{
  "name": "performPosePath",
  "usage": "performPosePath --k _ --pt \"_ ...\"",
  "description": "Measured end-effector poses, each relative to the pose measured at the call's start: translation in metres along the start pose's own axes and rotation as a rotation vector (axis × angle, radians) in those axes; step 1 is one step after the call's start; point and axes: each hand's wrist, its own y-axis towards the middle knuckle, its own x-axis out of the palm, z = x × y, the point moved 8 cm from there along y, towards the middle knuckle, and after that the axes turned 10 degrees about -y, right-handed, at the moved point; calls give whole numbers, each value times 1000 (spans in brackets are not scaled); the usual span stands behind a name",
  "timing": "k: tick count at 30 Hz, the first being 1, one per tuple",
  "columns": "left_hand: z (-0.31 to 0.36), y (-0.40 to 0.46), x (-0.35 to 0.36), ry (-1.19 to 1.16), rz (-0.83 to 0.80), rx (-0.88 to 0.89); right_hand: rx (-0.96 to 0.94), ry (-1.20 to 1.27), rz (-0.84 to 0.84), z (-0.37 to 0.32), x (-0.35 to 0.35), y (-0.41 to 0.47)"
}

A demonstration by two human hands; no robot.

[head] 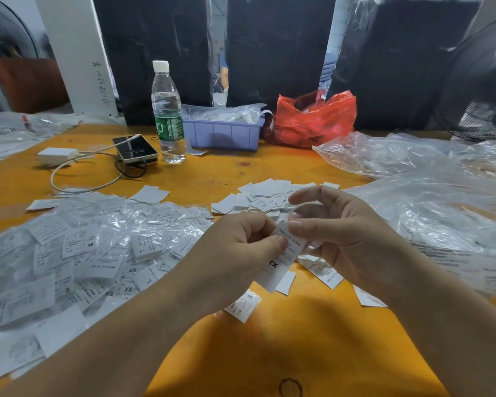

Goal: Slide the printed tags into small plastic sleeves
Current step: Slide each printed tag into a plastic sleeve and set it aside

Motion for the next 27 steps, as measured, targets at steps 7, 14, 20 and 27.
performPosePath --k 7,14,20,27 --pt "-1 0 -2 18 8 -19 8 -12 -28 1 1 -1" --pt "2 -1 -7 -5 56 -2 19 -42 -38 1 3 -1" --pt "2 0 -8 -29 57 14 8 -80 -1 -1 1 -2" --pt "6 0 -14 -52 92 46 -12 -120 30 -5 0 -3"
